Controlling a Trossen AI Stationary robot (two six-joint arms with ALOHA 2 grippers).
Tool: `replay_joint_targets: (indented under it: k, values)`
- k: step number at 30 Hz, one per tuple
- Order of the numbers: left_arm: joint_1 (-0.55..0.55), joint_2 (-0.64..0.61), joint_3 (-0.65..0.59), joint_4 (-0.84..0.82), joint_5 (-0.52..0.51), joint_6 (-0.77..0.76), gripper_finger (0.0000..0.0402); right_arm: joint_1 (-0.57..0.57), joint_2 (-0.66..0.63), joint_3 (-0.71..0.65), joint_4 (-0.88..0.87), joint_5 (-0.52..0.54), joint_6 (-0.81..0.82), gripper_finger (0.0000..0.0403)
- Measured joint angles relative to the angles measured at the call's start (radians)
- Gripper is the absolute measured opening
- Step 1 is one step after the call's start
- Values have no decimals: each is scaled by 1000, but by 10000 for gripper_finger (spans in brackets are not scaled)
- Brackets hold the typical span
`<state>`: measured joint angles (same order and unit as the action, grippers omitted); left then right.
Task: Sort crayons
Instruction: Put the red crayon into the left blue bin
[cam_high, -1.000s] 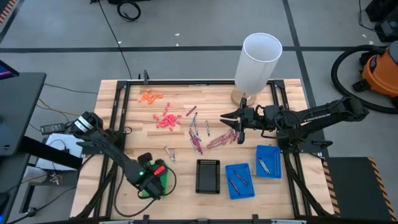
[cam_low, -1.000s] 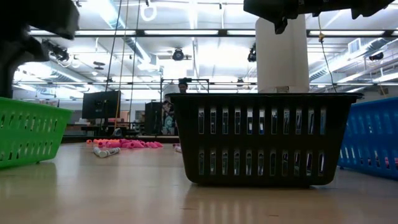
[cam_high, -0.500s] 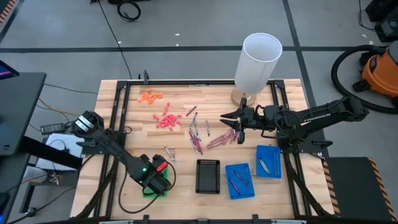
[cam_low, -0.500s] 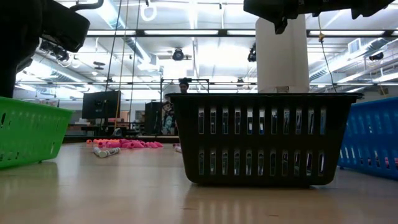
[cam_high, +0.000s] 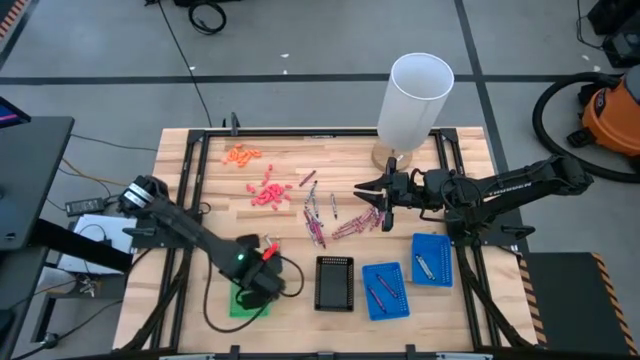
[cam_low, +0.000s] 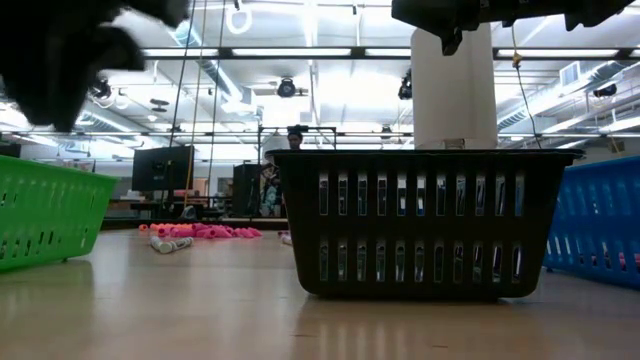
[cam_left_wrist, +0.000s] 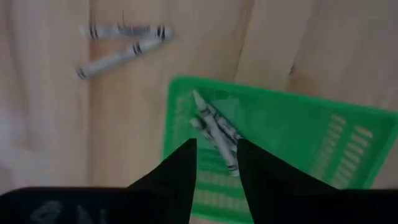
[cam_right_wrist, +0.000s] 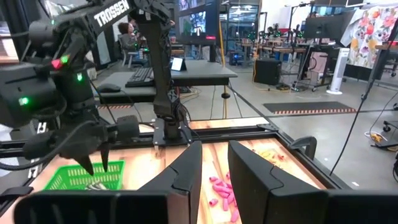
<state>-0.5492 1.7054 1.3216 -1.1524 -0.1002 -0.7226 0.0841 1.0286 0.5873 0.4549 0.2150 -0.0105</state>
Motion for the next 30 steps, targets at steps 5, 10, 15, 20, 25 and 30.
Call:
replay_joint_targets:
  k: [5, 10, 15, 20, 25, 30]
  values:
    - [55, 0, 34, -28, -117, 267, 123, 1, 0, 0, -17, -1, 1, 87]
    - [114, 0, 10, 4, -314, 506, 123, 1, 0, 0, -48, -1, 9, 87]
    - [211, 0, -42, 124, -332, 731, 123, 1, 0, 0, -73, -1, 19, 87]
    - [308, 0, -103, 295, -330, 907, 123, 1, 0, 0, -111, 0, 45, 87]
    - [406, 0, -129, 456, -269, 1022, 123, 1, 0, 0, -152, 34, 61, 87]
    - [514, 0, -136, 555, -210, 1054, 123, 1, 0, 0, -192, 61, 61, 87]
